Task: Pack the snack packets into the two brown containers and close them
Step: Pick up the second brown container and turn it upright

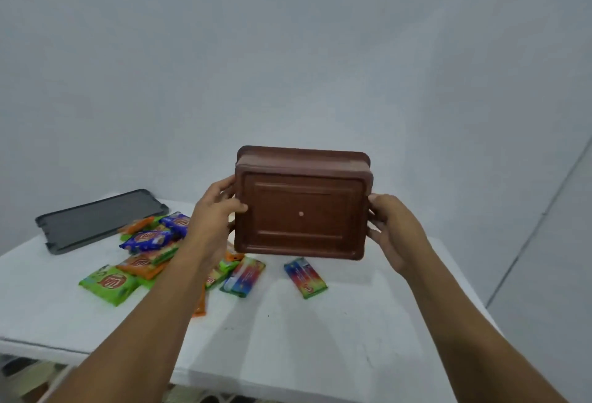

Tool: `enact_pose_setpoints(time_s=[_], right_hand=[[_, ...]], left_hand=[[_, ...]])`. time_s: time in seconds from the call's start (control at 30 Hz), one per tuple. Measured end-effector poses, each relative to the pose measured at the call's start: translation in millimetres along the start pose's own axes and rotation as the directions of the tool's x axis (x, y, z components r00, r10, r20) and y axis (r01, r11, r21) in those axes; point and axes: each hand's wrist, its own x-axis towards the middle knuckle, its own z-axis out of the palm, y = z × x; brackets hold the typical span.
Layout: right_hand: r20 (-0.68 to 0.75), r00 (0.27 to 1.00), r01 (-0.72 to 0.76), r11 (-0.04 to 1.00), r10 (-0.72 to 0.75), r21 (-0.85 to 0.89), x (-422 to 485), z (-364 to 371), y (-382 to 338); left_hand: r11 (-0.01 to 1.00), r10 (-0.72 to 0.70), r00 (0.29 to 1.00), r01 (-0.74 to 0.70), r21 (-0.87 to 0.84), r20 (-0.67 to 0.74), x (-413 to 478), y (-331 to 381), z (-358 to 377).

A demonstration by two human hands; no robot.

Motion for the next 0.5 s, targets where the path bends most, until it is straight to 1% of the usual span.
enact_pose_setpoints(time_s=[0.1, 0.17, 0.23, 0.27, 0.33, 0.43, 0.5], right_hand=[[-0.085, 0.995, -0.041, 0.981, 0.058, 0.192, -15, -24, -1], [-0.158, 0.984, -0.046, 0.967, 0.087, 0.25, -20, -35, 2], [-0.215, 0.968, -0.062, 0.958, 0.126, 0.281, -24, -44, 8], [-0.233, 0.961, -0.08, 0.954, 0.151, 0.289, -26, -48, 14], [-0.224, 0.954, -0.118, 0.936, 0.2, 0.332, -31, -54, 24], [-0.183, 0.949, -0.169, 0.902, 0.258, 0.398, -42, -61, 37], [-0.186, 0.949, -0.174, 0.916, 0.254, 0.362, -52, -67, 44]], left_hand=[[0.989, -0.02, 0.999, 0.016, -0.148, -0.027, -17, -5, 11], [0.966, -0.047, 0.996, 0.027, -0.256, -0.072, -21, -8, 11], [0.952, -0.111, 0.99, 0.08, -0.296, -0.09, -25, -11, 10], [0.947, -0.151, 0.983, 0.113, -0.3, -0.106, -26, -14, 9], [0.942, -0.223, 0.969, 0.186, -0.28, -0.107, -28, -23, 7], [0.93, -0.299, 0.954, 0.283, -0.236, -0.03, -33, -35, 0], [0.93, -0.32, 0.947, 0.318, -0.185, 0.019, -40, -42, -7]])
